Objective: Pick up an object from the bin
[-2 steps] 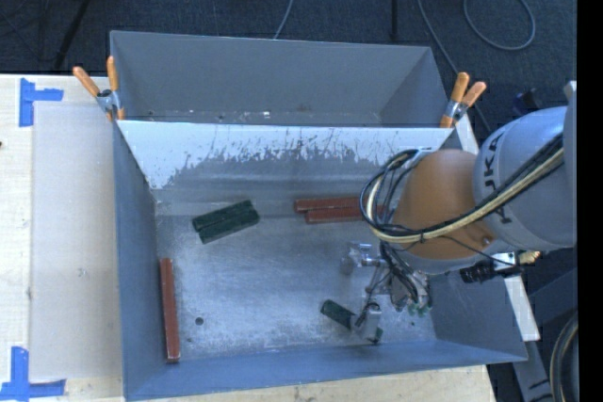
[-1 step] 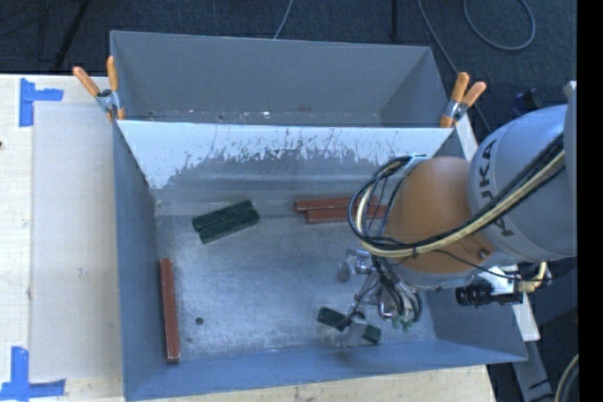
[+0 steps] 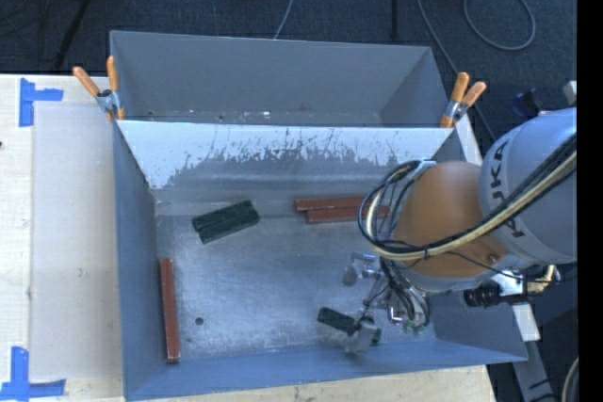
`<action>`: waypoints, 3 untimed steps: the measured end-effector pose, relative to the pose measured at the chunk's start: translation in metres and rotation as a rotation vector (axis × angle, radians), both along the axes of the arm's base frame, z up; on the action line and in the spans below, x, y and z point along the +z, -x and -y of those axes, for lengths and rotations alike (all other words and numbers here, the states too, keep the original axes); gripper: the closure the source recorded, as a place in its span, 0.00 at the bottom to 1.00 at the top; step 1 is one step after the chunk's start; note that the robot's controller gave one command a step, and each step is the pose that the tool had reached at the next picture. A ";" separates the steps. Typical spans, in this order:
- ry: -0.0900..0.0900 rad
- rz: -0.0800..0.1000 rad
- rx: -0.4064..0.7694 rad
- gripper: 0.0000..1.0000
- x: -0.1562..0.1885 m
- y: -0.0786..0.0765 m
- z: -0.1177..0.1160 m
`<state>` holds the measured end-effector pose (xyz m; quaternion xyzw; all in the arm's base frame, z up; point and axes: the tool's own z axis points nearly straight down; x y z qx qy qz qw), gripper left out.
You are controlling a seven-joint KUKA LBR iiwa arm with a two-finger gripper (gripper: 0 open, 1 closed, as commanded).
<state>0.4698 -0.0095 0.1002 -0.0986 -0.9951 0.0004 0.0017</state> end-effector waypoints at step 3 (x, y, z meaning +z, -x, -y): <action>0.000 0.002 -0.045 1.00 -0.031 -0.003 -0.025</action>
Offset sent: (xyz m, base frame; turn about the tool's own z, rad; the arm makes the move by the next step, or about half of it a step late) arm 0.0004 0.0245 -0.0302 0.0488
